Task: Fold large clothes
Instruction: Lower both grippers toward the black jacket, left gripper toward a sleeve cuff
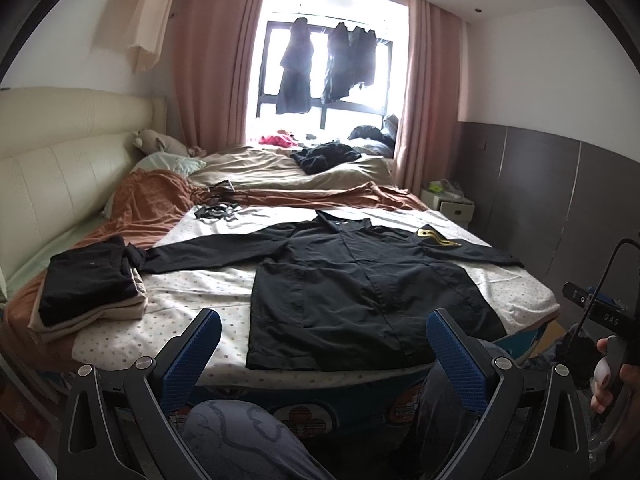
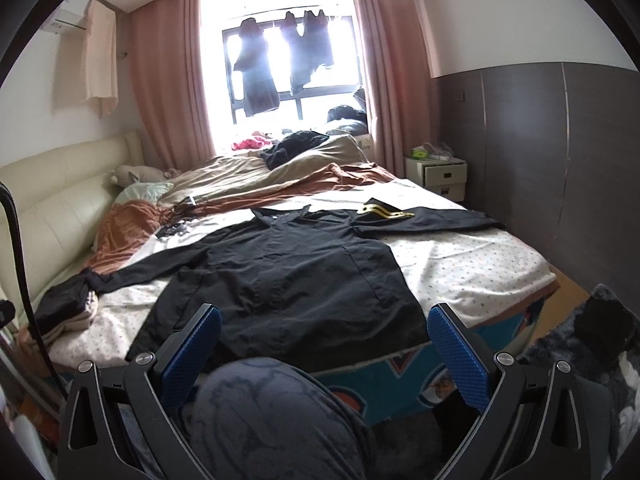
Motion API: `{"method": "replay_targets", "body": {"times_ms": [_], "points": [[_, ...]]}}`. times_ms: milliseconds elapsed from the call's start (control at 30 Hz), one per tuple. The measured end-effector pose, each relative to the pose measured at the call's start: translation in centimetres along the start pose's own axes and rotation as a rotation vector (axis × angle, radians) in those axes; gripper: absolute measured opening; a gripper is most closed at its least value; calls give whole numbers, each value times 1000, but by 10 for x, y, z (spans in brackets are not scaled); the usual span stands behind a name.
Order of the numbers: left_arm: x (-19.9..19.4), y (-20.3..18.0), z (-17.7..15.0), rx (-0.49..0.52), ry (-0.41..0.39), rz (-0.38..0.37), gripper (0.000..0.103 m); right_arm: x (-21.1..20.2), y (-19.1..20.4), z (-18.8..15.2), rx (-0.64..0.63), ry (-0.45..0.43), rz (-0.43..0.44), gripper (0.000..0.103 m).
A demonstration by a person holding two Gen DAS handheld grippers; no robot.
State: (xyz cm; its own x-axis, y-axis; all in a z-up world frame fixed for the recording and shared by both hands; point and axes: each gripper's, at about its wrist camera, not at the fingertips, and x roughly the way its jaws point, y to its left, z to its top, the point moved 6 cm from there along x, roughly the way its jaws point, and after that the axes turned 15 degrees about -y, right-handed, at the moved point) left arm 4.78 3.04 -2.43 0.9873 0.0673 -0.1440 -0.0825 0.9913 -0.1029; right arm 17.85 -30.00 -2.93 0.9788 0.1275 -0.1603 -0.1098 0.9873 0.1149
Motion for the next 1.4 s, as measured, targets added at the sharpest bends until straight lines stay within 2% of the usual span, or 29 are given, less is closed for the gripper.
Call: {"method": "replay_targets", "body": {"times_ms": [400, 667, 1067, 1333, 1400], "points": [[54, 22, 17, 12, 23, 53, 103, 71, 26, 28, 2, -8, 55, 103], [91, 54, 22, -29, 45, 123, 103, 127, 46, 33, 31, 8, 85, 103], [155, 104, 34, -49, 56, 221, 103, 216, 77, 43, 10, 30, 139, 103], [203, 139, 37, -60, 100, 278, 103, 283, 109, 47, -4, 60, 177, 103], [216, 151, 38, -77, 116, 301, 103, 299, 120, 46, 4, 75, 209, 103]]}}
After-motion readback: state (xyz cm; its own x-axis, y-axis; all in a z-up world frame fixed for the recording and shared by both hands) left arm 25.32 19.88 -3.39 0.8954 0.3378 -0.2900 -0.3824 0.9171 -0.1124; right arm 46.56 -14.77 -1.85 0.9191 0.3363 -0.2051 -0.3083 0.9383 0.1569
